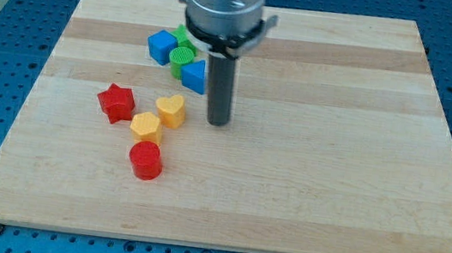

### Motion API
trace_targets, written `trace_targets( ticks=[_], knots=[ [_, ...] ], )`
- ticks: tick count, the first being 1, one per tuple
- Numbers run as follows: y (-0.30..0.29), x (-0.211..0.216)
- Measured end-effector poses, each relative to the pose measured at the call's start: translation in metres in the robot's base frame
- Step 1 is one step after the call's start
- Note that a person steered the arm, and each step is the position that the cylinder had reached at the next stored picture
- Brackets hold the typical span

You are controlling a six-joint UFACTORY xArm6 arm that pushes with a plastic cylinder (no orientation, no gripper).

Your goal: Push the red star down a bit along with the yellow heart

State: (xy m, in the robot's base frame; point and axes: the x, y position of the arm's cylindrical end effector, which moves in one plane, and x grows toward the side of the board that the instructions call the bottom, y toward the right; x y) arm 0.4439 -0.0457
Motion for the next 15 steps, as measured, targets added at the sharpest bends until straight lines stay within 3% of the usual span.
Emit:
trace_targets(
  ticks=[1,3,5,6,9,10,11,12,13,14,15],
  knots=[
    [-0.04,-0.023],
    [-0.07,0.065],
    [-0.024,-0.026],
    [-0.098,-0.044],
    [-0.094,0.042],
    [-0.087,0.011],
    [-0.063,0.038],
    [-0.07,-0.005],
    [-0.133,-0.02],
    [-0.144,0.017],
    [-0.11,0.055]
  ],
)
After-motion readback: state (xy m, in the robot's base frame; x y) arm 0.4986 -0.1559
